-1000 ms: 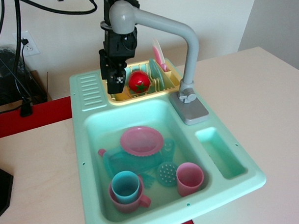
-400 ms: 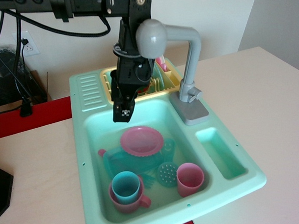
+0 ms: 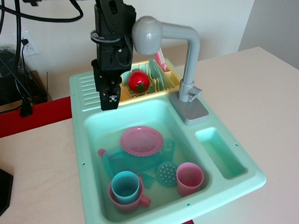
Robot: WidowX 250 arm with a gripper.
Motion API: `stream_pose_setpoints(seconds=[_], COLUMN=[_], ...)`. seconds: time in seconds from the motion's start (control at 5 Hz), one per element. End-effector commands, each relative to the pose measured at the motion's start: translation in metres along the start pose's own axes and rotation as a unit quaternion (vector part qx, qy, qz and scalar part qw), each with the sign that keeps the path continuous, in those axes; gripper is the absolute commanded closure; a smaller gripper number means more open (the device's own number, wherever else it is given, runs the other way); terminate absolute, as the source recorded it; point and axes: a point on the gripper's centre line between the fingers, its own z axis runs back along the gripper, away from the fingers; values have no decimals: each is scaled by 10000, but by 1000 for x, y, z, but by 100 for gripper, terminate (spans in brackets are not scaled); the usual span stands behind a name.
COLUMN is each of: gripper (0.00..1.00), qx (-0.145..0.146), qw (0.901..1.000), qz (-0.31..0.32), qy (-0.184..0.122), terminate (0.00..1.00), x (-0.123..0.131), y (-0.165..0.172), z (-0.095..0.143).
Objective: Turn faucet front to right
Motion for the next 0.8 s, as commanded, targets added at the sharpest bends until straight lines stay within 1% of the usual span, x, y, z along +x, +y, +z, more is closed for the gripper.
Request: stream_pose_setpoints(seconds=[0.0, 0.2, 0.4, 0.6], gripper=[0, 0, 0, 0], qx=[25, -205, -252, -158], qw=[9989, 9989, 9978, 9972], qz=[357, 137, 73, 255], qy=[-312, -401, -615, -682], terminate=[0, 0, 0, 0], x=[-7, -10, -25, -43], y=[21, 11, 2, -2], z=[16, 22, 28, 29])
